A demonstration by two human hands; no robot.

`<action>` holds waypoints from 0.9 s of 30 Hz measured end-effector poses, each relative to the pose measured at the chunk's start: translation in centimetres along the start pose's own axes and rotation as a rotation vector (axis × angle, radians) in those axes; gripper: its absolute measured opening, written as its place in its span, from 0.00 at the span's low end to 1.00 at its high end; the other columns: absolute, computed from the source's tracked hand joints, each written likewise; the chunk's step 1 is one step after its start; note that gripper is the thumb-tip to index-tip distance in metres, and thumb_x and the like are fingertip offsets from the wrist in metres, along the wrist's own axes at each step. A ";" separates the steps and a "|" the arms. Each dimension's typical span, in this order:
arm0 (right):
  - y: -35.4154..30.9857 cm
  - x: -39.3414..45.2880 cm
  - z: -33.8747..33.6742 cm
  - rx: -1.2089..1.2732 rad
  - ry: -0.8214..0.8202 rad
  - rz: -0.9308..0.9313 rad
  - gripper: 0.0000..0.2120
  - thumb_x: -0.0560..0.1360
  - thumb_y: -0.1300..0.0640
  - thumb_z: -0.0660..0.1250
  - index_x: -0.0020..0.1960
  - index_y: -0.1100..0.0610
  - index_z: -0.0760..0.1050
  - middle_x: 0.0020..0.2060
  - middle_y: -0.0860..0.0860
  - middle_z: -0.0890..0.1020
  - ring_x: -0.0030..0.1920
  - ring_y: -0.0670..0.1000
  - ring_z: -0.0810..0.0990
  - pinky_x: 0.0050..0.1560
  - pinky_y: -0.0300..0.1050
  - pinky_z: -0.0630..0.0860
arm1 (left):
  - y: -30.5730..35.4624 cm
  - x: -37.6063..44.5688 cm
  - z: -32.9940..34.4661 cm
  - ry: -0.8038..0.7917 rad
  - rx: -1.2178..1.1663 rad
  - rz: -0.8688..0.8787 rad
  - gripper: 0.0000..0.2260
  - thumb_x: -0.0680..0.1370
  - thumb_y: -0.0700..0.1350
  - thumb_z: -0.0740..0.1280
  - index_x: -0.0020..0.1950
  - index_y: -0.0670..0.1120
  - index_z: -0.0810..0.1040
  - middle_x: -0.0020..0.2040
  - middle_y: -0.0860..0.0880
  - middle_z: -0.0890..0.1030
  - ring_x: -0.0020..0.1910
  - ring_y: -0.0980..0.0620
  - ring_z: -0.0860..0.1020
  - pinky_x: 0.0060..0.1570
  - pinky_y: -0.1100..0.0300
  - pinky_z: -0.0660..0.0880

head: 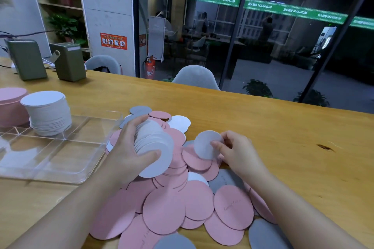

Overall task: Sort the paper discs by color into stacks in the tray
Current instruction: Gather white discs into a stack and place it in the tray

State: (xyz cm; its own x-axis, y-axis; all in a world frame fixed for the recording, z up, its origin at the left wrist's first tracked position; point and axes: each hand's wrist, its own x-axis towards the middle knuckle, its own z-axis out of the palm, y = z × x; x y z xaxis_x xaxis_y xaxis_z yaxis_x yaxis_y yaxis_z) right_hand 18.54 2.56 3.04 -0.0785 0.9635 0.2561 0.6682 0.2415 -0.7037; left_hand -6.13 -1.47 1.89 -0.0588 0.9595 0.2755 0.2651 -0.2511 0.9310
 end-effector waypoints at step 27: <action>-1.8 8.8 5.5 -0.112 -0.176 -0.031 0.08 0.77 0.55 0.63 0.52 0.56 0.79 0.45 0.45 0.78 0.46 0.46 0.74 0.46 0.38 0.68 | -0.1 -0.3 -0.3 -0.084 0.122 0.019 0.30 0.63 0.53 0.69 0.59 0.73 0.62 0.54 0.75 0.67 0.56 0.71 0.70 0.44 0.74 0.70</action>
State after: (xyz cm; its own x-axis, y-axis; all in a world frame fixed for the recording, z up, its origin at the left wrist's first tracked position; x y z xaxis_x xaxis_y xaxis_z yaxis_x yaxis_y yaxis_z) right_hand 12.60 11.20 2.91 -0.2214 0.9636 0.1498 0.7406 0.2661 -0.6170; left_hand -6.43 -1.76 1.76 0.0271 0.9632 0.2673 0.3807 -0.2572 0.8882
